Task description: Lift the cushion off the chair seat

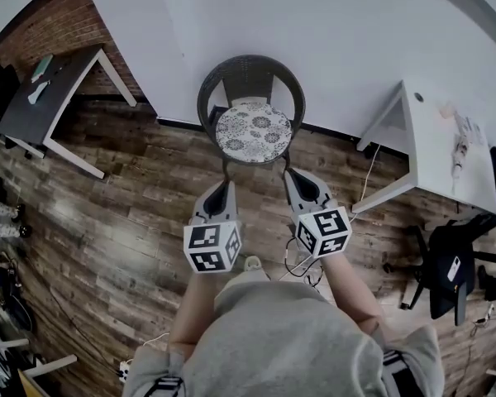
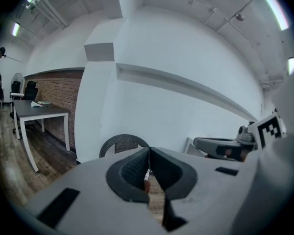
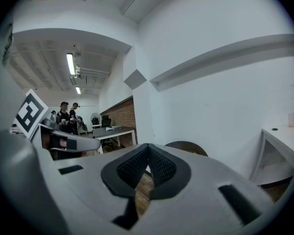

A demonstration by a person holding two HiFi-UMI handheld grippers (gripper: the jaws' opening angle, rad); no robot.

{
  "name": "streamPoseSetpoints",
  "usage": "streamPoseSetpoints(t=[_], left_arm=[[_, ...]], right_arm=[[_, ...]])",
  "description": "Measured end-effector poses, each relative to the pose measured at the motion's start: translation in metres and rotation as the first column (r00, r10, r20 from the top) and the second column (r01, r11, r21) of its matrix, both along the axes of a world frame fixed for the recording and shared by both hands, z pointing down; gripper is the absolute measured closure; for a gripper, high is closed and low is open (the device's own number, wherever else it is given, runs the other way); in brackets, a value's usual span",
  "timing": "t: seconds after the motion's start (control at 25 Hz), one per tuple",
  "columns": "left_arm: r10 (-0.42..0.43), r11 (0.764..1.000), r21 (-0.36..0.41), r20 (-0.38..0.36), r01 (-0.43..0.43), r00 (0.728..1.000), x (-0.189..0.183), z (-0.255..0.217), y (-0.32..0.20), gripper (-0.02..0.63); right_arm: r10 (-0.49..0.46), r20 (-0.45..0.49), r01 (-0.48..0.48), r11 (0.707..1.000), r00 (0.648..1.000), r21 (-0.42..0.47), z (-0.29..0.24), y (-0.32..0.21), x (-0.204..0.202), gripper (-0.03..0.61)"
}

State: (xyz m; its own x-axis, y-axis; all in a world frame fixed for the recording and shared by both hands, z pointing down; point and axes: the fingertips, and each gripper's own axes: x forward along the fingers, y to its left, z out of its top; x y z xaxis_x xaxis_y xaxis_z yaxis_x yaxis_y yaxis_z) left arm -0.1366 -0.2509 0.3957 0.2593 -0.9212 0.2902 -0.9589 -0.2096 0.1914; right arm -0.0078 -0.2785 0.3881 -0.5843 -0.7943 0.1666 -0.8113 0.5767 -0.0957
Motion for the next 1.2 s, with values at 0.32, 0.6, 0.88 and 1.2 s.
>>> streamPoseSetpoints(t=[0.32,0.6,0.88,1.2], left_arm=[[0.014,0.999,-0.038,-0.011,-0.014,1.000,-0.023,0.020,-0.059,0.602],[0.013,0.996,-0.086,-0.016,-0.015,1.000,-0.034,0.042,-0.090,0.602],[-0.010,0.992,-0.128,-0.014,0.008,1.000,-0.032,0.067,-0.124,0.602],[-0.061,0.975,-0.213,0.001,0.060,0.998,-0.036,0.112,-0.179,0.602]], right_arm=[[0.015,-0.027,-0.015,1.000,1.000,-0.025,0.017,-0.060,-0.022,0.577],[0.020,-0.074,-0.023,0.999,0.997,-0.033,0.036,-0.097,-0.028,0.577],[0.002,-0.123,-0.007,0.999,0.992,-0.043,0.067,-0.142,-0.027,0.577],[-0.074,-0.156,0.054,0.990,0.985,-0.127,0.120,-0.218,-0.042,0.577]])
